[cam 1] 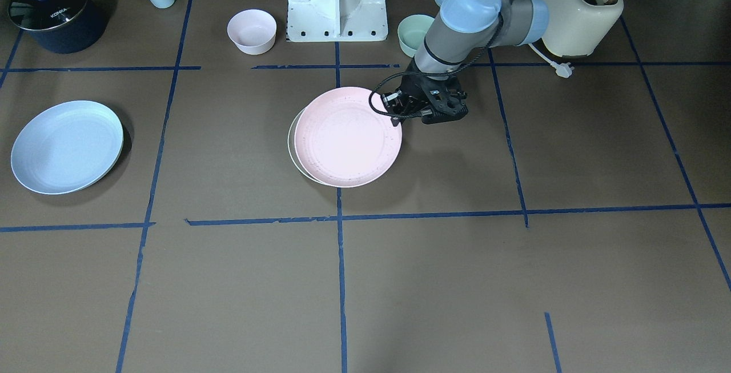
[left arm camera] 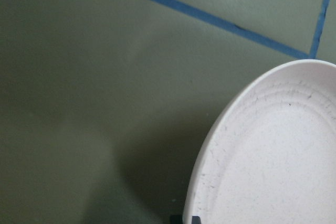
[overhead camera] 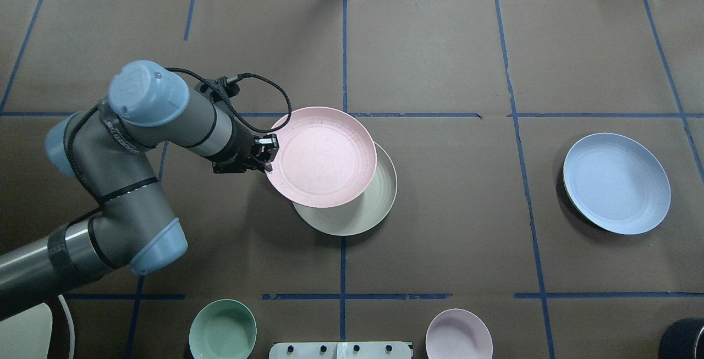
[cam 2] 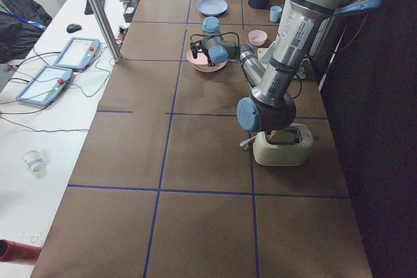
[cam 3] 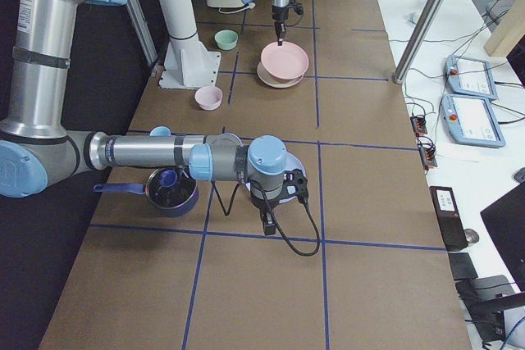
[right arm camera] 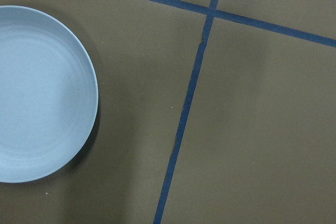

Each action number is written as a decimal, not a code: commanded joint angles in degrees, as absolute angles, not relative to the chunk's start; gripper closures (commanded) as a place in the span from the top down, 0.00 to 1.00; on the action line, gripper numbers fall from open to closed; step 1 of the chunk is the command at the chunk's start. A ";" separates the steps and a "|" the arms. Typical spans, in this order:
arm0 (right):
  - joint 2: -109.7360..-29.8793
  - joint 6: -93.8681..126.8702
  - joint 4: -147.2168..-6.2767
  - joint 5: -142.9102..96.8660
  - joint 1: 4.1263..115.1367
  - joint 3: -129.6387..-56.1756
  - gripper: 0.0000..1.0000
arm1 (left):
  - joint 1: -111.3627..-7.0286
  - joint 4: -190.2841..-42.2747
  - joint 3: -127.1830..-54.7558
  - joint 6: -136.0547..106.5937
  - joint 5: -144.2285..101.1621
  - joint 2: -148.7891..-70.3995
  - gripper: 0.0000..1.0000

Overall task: Stack three plates with pink and blue
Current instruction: 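Carry the pink plate with the left gripper onto the cream plate, then release the pink plate and withdraw the left gripper, then reach the right gripper to the light blue plate rim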

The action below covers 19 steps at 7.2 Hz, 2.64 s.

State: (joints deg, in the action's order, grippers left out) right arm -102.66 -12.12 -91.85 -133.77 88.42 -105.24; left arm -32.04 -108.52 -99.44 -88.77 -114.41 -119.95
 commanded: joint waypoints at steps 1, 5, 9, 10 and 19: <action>-102.66 -12.22 -91.76 -133.77 88.42 -105.29 1.00 | -31.47 -108.63 -98.70 -87.46 -113.56 -120.58 1.00; -101.17 -12.13 -91.67 -135.17 88.33 -105.65 1.00 | -40.74 -91.59 -108.41 -54.88 -118.72 -112.18 1.00; -98.27 -7.75 -91.67 -137.55 86.32 -105.64 1.00 | -63.81 -86.22 -116.81 -18.75 -128.69 -89.52 1.00; -97.22 -6.34 -91.67 -137.55 85.35 -105.73 1.00 | -73.73 -85.35 -114.02 -6.45 -132.85 -86.17 1.00; -102.38 45.35 -40.44 -131.84 63.11 -94.19 1.00 | -89.82 -87.36 -103.54 10.46 -140.54 -75.15 1.00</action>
State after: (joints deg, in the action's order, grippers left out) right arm -101.10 42.02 -52.66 -132.27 64.51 -100.72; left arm -89.81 -87.36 -103.56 10.54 -140.47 -75.12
